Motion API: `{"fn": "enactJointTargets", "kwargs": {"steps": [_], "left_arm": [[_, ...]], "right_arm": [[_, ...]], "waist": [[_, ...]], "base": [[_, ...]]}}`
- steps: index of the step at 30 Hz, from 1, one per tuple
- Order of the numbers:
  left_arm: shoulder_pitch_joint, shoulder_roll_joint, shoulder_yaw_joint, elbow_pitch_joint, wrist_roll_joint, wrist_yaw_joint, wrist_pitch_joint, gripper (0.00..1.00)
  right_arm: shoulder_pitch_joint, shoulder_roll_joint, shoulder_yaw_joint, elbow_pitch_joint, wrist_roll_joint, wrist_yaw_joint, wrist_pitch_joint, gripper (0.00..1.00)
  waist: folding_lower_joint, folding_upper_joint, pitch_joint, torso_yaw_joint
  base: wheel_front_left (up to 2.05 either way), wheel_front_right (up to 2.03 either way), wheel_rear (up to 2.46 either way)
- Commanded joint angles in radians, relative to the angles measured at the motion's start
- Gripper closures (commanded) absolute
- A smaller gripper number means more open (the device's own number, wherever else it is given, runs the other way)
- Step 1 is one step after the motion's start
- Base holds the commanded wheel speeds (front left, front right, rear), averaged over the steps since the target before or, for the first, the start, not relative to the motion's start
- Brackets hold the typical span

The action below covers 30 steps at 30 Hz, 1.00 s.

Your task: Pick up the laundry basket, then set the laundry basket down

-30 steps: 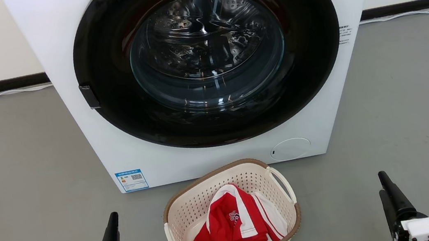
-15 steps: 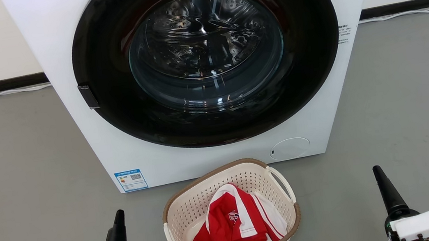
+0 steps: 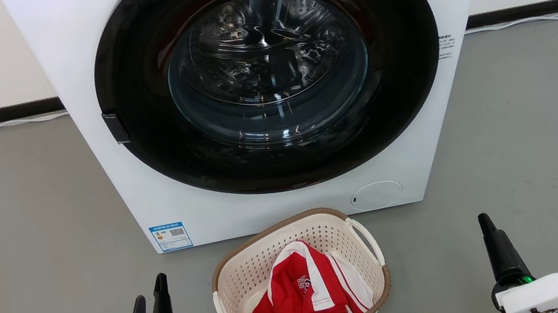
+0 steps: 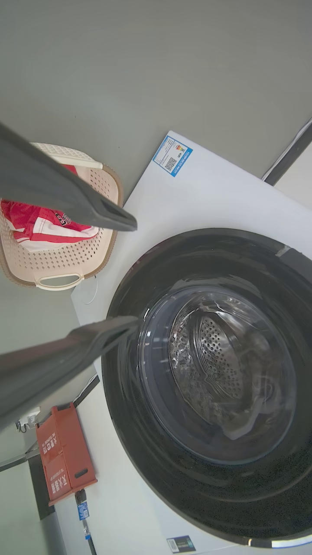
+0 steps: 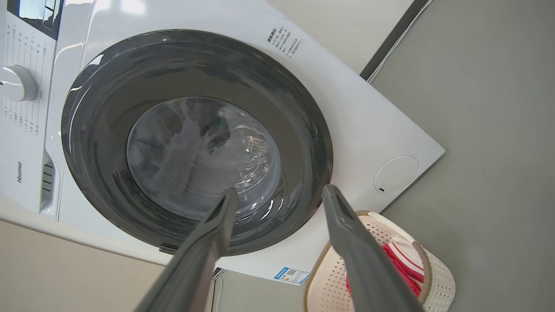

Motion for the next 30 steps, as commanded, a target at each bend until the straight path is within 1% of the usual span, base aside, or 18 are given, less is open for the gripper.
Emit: {"fn": "enactJointTargets", "kwargs": {"steps": [1, 30], "left_arm": [[-0.016, 0.012, 0.003, -0.039, 0.04, 0.014, -0.013, 0.0], [0.012, 0.07, -0.097, -0.109, 0.374, 0.148, -0.095, 0.0]], "right_arm": [[-0.022, -0.013, 0.017, -0.039, -0.038, 0.004, -0.019, 0.0], [-0.008, -0.019, 0.059, -0.065, -0.374, 0.005, -0.101, 0.0]], "waist": [[-0.0001, 0.0, -0.001, 0.0], [-0.0001, 0.0, -0.004, -0.002]], "base": [[0.0, 0.0, 0.0], [0.0, 0.0, 0.0]]}}
